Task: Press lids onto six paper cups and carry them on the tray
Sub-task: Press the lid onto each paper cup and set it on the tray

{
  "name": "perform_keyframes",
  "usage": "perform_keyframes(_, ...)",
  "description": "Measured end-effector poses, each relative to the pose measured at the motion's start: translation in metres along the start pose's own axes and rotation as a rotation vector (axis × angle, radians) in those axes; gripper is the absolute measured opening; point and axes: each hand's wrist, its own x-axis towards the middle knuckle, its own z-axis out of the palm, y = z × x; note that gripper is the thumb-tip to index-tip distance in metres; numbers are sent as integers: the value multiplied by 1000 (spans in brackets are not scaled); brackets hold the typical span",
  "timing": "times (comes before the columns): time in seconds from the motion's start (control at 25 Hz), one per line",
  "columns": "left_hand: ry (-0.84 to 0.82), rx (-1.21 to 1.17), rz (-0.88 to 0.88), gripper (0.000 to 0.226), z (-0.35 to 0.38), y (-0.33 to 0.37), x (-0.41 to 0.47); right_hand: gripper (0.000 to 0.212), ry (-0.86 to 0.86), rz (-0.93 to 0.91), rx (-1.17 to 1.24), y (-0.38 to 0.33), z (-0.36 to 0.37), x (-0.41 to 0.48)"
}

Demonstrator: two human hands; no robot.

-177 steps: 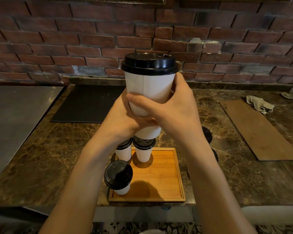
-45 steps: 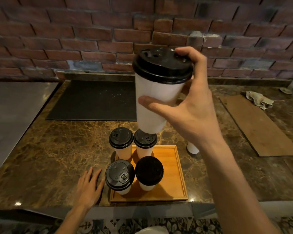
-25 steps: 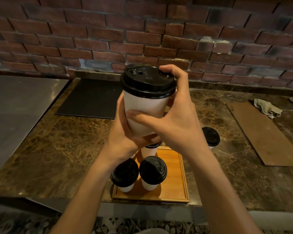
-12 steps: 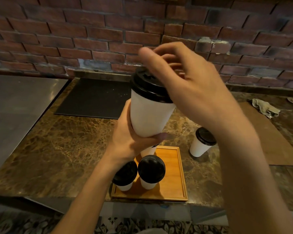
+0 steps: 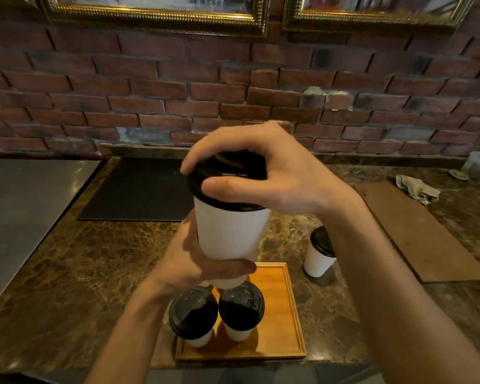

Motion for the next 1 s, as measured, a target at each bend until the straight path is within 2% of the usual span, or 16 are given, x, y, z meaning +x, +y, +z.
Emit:
perform_keyframes(0.08, -47, -17, -5, 76, -3, -1, 1, 25, -8, 16, 79, 2, -1, -1)
perform_keyframes(0.16, 16, -7, 23, 66, 1, -4, 2, 25, 36, 111, -6, 1, 4, -1)
perform_keyframes(0.28, 213, 99, 28, 78, 16, -11, 6, 33, 234, 389, -451, -3, 31, 9)
perform_keyframes(0.36, 316, 213, -28, 91, 23, -9, 9, 35, 392, 429, -637, -7, 45, 16)
perform_keyframes(0.4, 336, 203, -28, 91, 22, -8, 10, 33, 412, 387, -610, -8, 41, 17)
perform_keyframes(0.48, 292, 147, 31, 77, 11, -5, 9, 26, 266, 251, -309, -5, 18, 15)
perform_keyframes(0.56, 151, 97, 62, 68, 1, 2, 8, 21, 51, 93, 50, -2, -1, 10)
perform_keyframes(0.64, 45, 10, 63, 65, -3, 4, 8, 22, -10, -28, 188, -1, -8, 7)
perform_keyframes(0.68, 39, -4, 66, 65, -2, 4, 8, 23, -5, -27, 185, -2, -8, 8)
perform_keyframes(0.76, 129, 38, 89, 66, 4, 5, 9, 23, 55, 61, 62, -6, -4, 10)
perform_keyframes(0.84, 270, 119, 126, 71, 12, 5, 10, 29, 160, 199, -241, -11, 9, 15)
perform_keyframes(0.92, 349, 162, 156, 81, 16, 6, 12, 31, 335, 245, -490, -18, 26, 20)
perform_keyframes(1.0, 338, 168, 203, 81, 13, 6, 13, 25, 442, 195, -415, -26, 28, 21)
